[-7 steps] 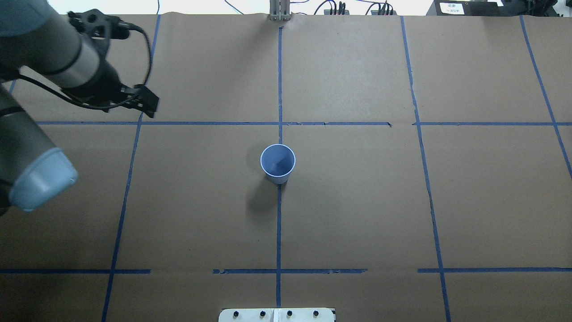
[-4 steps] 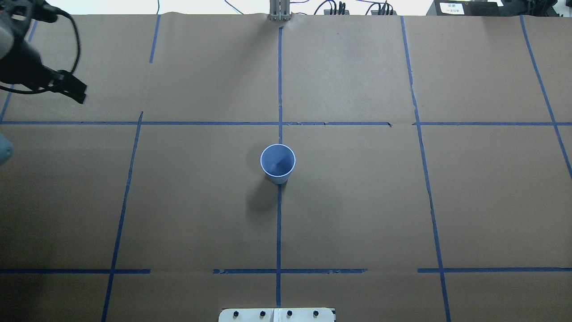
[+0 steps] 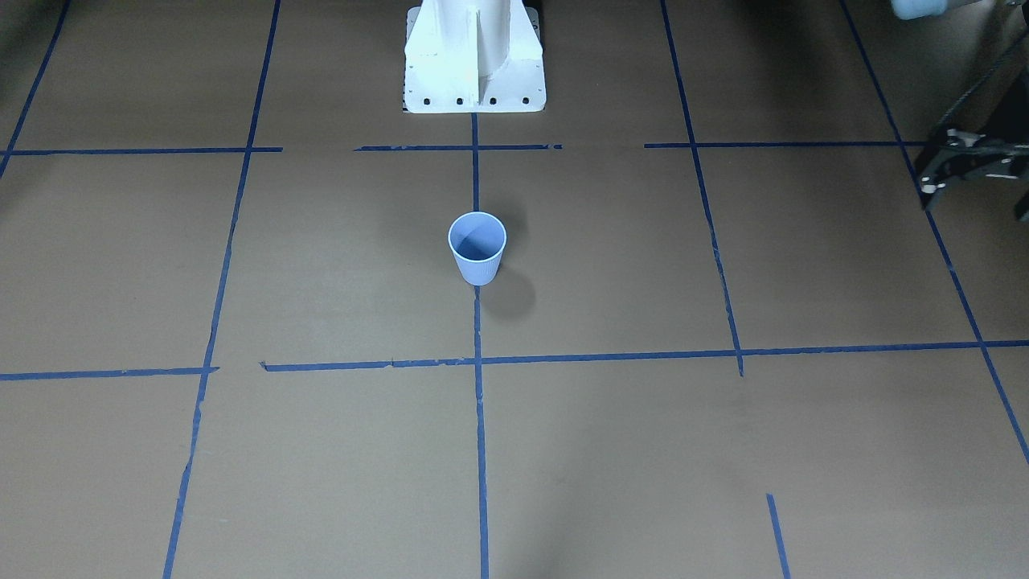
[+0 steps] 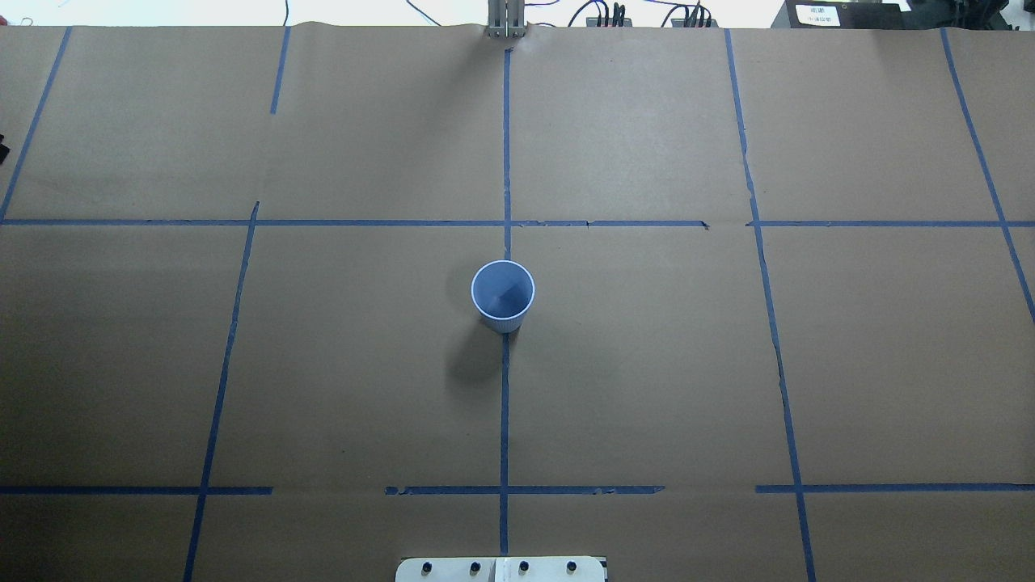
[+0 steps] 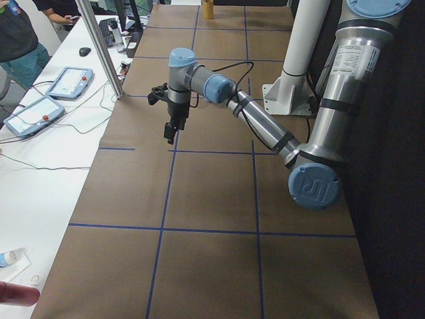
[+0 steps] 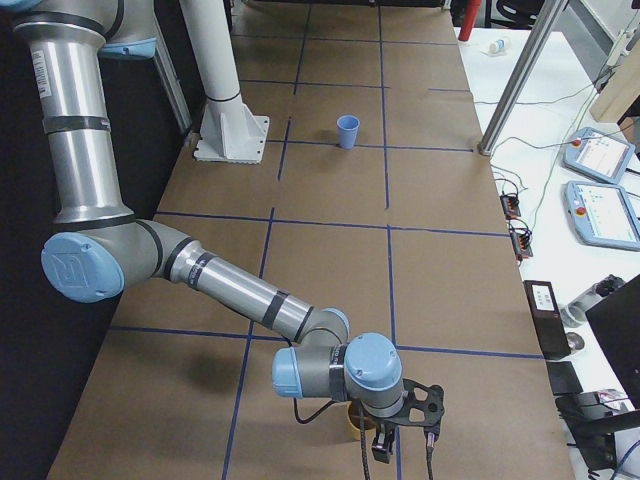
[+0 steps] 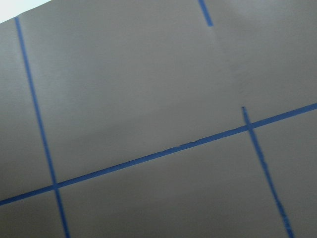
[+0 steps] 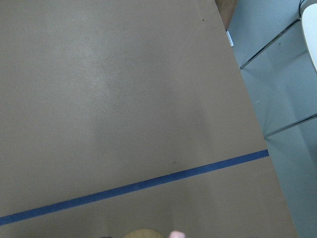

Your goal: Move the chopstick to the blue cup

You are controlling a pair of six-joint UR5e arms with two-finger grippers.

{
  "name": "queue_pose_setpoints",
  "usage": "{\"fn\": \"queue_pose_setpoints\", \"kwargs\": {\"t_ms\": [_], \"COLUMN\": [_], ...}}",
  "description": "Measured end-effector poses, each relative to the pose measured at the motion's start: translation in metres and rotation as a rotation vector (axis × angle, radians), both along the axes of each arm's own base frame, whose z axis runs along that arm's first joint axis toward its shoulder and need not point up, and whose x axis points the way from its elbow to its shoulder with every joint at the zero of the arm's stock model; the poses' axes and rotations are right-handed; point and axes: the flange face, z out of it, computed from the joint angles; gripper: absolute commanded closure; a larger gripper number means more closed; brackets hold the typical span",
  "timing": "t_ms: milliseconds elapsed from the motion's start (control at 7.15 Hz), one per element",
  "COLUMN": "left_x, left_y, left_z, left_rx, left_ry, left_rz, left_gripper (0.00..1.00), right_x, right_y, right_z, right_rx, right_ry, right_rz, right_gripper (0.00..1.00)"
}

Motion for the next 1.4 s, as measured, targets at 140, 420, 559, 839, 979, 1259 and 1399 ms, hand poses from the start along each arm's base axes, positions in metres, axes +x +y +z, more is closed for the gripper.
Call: {"fn": "queue_pose_setpoints", "kwargs": {"t_ms": [140, 420, 559, 839, 979, 1259, 1399], "left_x": [-0.016, -0.061, -0.076, -0.085, -0.086, -0.087, -0.089], "left_y": [0.002, 0.009, 0.013, 0.019, 0.020, 0.021, 0.021], "left_z": [0.010, 0.038, 0.049, 0.060, 0.063, 0.064, 0.064], "left_rx": [0.001, 0.012, 0.017, 0.015, 0.013, 0.013, 0.013], "left_ry": [-0.011, -0.048, -0.063, -0.073, -0.073, -0.074, -0.075], "left_rz": [-0.003, 0.009, 0.025, 0.035, 0.036, 0.035, 0.034], "left_gripper": [0.00, 0.00, 0.00, 0.00, 0.00, 0.00, 0.00], "right_x": [-0.002, -0.013, -0.021, -0.019, -0.001, 0.038, 0.048], "right_y": [-0.001, -0.006, -0.012, -0.031, -0.032, -0.016, -0.008], "right_z": [0.000, -0.002, -0.006, -0.030, -0.050, -0.089, -0.115], "right_rx": [-0.008, -0.012, -0.004, 0.039, 0.066, 0.079, 0.080], "right_ry": [-0.003, -0.006, -0.004, -0.001, -0.009, -0.038, -0.038], "right_rz": [0.006, -0.002, -0.018, -0.021, 0.006, 0.056, 0.052], "right_gripper": [0.62, 0.99, 1.00, 1.00, 1.00, 1.00, 1.00]}}
